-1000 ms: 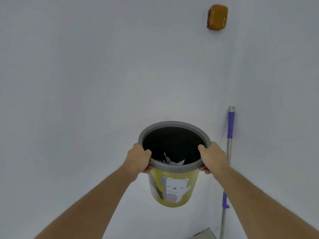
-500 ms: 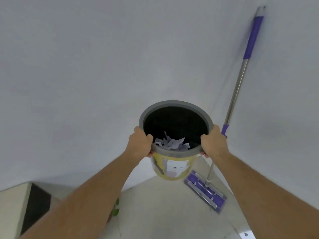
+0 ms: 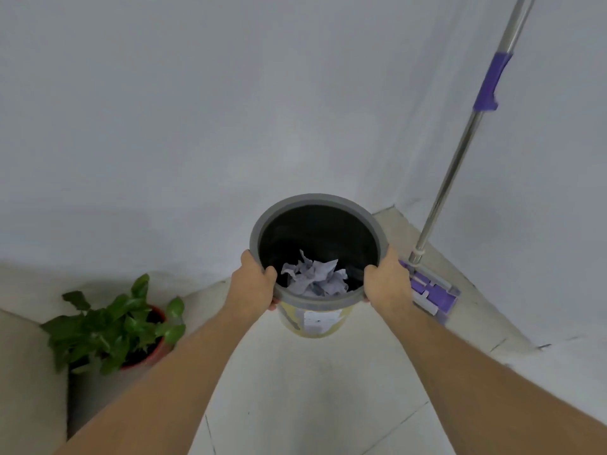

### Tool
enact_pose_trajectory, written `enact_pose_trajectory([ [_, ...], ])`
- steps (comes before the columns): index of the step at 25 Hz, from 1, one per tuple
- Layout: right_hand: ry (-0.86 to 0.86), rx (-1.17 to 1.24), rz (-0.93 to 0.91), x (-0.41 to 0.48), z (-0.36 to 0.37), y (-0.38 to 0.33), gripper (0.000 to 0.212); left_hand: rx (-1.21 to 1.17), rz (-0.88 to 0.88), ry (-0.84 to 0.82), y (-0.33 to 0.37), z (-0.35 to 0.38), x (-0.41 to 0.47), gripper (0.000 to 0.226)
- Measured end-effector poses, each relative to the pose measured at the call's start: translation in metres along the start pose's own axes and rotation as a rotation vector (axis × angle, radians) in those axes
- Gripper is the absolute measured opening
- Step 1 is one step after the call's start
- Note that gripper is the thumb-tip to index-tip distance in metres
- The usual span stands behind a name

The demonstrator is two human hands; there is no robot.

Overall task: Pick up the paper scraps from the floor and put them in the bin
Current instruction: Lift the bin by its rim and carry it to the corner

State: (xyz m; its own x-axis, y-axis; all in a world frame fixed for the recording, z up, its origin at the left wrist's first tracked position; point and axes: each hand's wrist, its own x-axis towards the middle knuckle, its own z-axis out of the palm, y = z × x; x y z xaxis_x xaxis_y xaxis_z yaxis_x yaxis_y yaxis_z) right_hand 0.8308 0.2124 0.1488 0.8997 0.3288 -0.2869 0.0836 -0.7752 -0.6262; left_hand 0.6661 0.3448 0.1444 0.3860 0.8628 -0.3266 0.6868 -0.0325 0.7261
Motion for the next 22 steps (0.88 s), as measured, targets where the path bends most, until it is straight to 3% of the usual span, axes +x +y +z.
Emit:
enact_pose_trajectory([
  [4,-0.046,0.061,-0.026,0.024,0.089,0.071,0.051,-0.013,0.013,-0.006,-0.087,0.064,0.034,0.020],
  [8,-0.047,0.086,-0.034,0.034,0.135,0.113,0.045,-0.006,0.029,0.013,-0.141,0.101,0.051,0.020],
  [22,-0.039,0.096,-0.055,0.035,0.174,0.143,0.041,-0.041,0.027,0.021,-0.189,0.129,0.064,0.035],
])
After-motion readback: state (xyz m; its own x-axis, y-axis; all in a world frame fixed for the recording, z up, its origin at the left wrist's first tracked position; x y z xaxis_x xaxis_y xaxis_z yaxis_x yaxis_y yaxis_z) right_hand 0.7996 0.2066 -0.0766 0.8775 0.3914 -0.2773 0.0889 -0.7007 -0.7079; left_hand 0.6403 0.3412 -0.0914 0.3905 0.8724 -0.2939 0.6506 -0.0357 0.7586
